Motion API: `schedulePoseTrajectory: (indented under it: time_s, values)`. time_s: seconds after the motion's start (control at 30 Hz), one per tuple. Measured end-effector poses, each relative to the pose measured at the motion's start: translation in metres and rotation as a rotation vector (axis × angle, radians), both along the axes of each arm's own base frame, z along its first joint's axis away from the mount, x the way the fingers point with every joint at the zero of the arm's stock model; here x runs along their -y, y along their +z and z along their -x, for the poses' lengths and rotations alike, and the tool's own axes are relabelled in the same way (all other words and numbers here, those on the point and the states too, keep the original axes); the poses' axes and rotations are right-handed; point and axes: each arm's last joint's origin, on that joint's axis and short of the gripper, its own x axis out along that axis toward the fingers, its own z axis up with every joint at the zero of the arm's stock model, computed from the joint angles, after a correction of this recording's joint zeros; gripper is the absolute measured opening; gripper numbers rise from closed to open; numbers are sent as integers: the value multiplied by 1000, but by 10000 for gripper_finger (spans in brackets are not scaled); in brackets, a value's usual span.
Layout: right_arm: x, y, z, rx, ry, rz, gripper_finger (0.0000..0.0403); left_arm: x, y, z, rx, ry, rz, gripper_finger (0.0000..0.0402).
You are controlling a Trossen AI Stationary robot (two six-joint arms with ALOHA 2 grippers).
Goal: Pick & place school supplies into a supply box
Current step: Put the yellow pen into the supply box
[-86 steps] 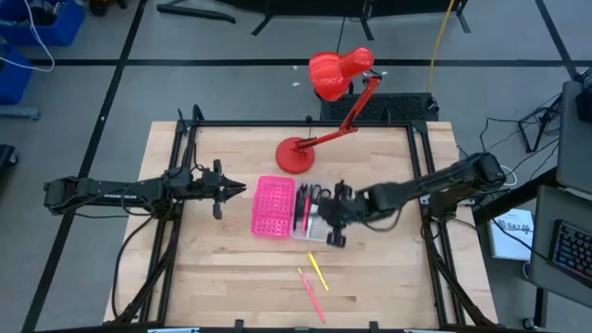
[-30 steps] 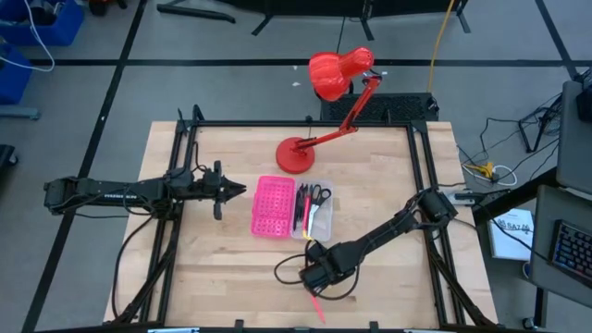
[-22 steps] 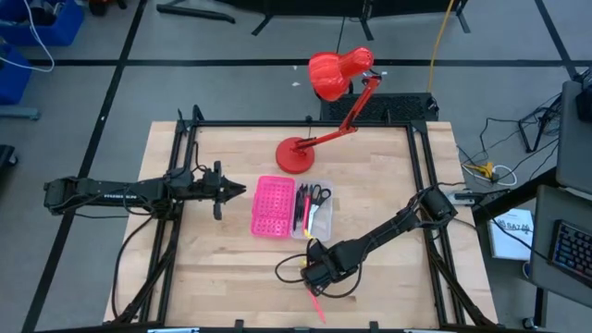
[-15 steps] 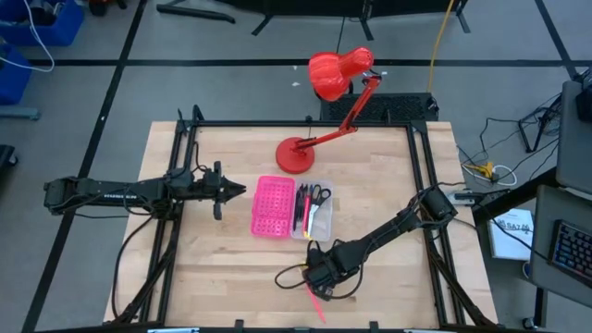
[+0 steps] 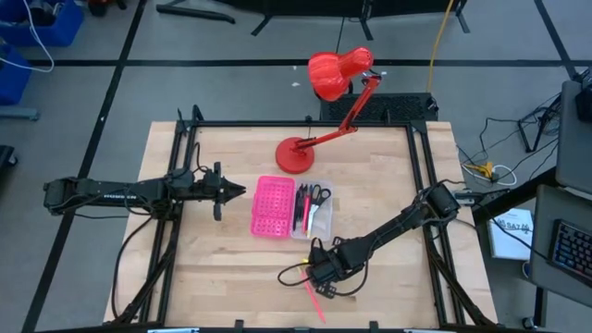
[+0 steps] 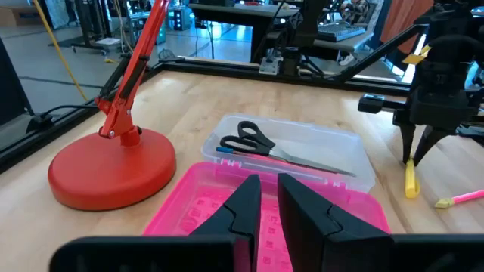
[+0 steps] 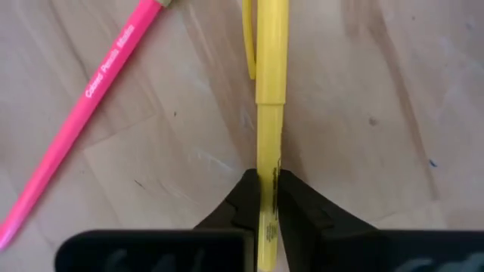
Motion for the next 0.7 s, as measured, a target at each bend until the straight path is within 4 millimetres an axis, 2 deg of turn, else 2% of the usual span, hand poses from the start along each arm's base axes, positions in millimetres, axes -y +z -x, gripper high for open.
schedulePoseTrajectory:
  time_s: [0.13,0.27,0.47,0.7]
  values:
    - [0,11,-1,61,-68,11,20,0,0,0,1,2,15,56]
    - [-4,35,-3,186,-127,-5,20,0,0,0,-2,2,23,56]
    - [-12,59,-1,313,-159,-54,19,0,-2,0,-14,1,30,56]
    - [-25,75,5,360,-223,-133,19,0,-2,0,-13,-3,42,56]
